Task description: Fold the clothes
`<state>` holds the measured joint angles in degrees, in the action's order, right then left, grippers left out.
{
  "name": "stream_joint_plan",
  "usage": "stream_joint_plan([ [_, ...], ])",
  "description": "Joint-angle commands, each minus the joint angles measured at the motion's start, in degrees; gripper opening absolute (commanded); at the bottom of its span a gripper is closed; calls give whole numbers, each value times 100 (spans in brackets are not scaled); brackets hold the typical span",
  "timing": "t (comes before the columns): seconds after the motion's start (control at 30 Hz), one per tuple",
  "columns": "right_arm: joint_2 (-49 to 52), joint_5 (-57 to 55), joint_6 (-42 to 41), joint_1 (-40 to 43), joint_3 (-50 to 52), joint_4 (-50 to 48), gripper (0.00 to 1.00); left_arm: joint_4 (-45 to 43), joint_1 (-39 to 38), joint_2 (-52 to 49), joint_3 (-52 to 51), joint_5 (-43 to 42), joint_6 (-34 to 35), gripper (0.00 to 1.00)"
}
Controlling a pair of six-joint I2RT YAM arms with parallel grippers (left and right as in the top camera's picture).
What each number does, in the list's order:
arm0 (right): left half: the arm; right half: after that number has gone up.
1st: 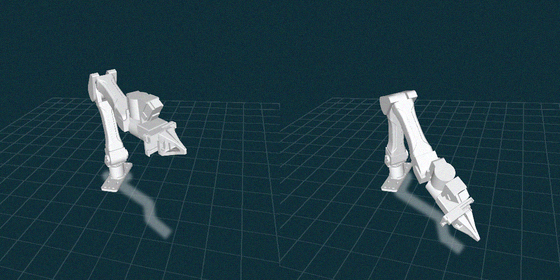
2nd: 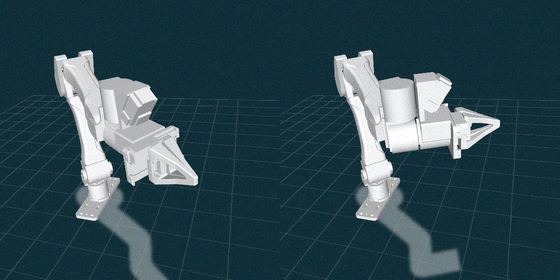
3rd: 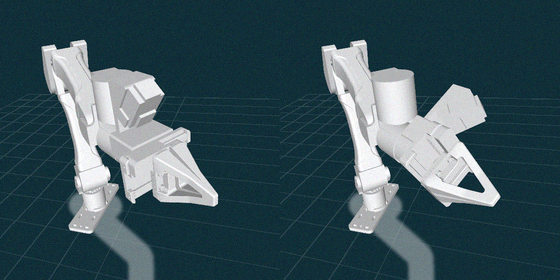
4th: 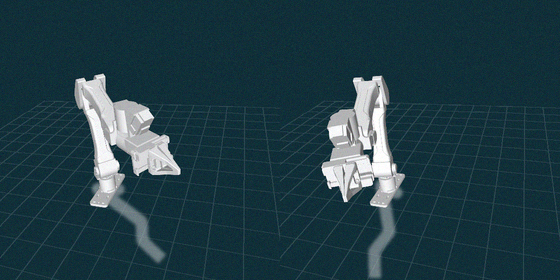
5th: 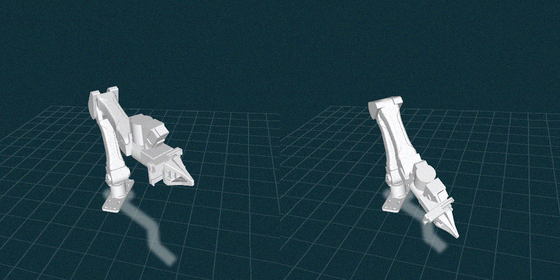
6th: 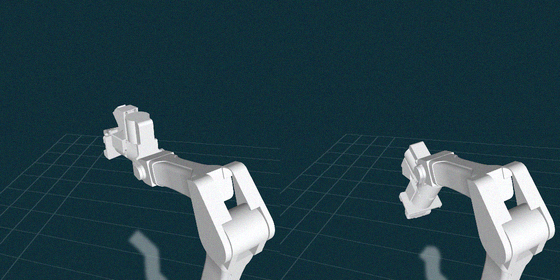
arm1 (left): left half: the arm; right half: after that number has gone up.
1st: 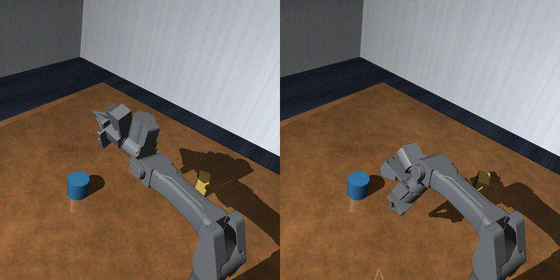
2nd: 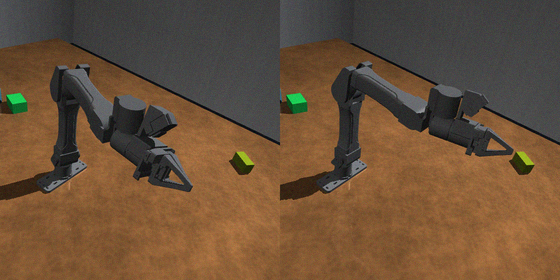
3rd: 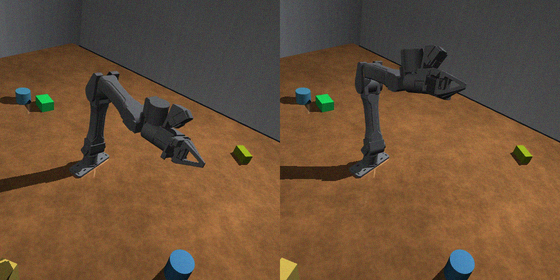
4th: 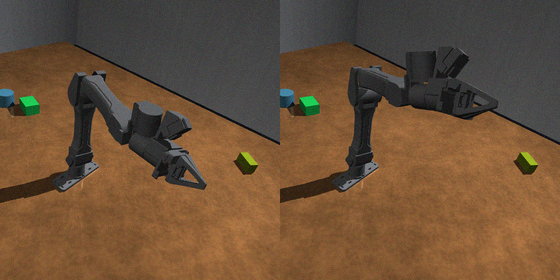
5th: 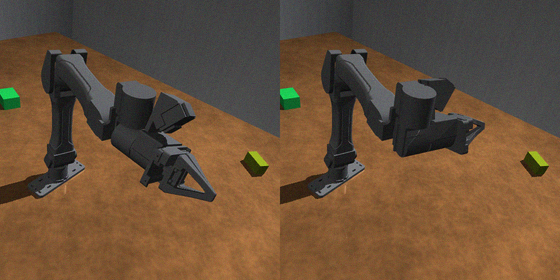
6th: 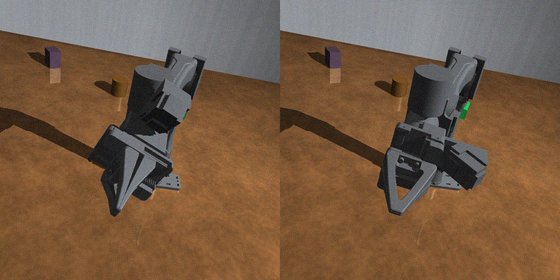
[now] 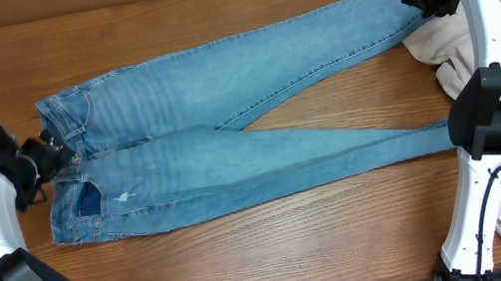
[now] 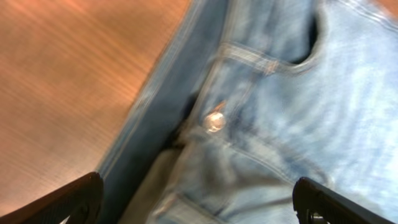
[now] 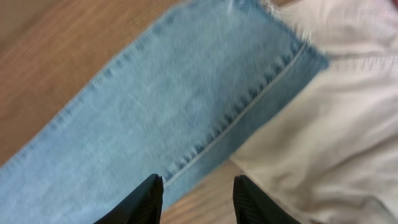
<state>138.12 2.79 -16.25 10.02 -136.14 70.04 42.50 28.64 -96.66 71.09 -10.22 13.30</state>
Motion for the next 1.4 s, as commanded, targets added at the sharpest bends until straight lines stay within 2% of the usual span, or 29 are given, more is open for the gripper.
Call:
stream_joint_plan([
  [0.0, -68, -20, 26, 66, 9, 162, 41, -284, -149, -42, 293, -208, 48, 100],
  [0.3, -68, -17, 175, 57, 9, 658, 40, -1189, -177, -575, 297, -203, 168, 100],
  [0.57, -68, -17, 297, 55, 9, 903, 40, -2304, -181, -1582, 586, -763, 39, 100],
  [0.77, -68, -17, 297, 55, 9, 970, 40, -2535, -315, -2441, 1217, -1034, 42, 78],
  [0.9, -68, -20, 299, 55, 9, 1029, 40, -2699, -424, -2942, 1508, -1043, 66, 76],
  [1.1, -68, -17, 299, 55, 9, 1029, 40, -3014, -546, -3152, 1543, -1036, 61, 78],
  [1.13, -68, -20, 299, 55, 9, 1029, 40, -3053, -555, -3150, 1545, -1040, 61, 75],
  [1.17, -68, -20, 299, 55, 9, 1029, 40, -3082, -555, -3145, 1554, -1075, 61, 68],
  [1.23, -68, -20, 299, 55, 9, 1029, 40, -3038, -553, -3136, 1665, -1154, 61, 45],
  [1.27, -68, -20, 299, 55, 9, 1032, 40, -3001, -553, -3136, 1753, -1204, 61, 32],
  [1.3, -68, -20, 299, 55, 9, 1040, 40, -2931, -542, -3136, 1869, -1226, 63, 10],
  [1.33, -68, -20, 299, 55, 9, 1051, 40, -2839, -535, -3136, 2015, -1231, 61, 4],
  [1.37, -68, -20, 299, 55, 9, 1062, 40, -2723, -531, -3136, 2190, -1231, 59, 4],
])
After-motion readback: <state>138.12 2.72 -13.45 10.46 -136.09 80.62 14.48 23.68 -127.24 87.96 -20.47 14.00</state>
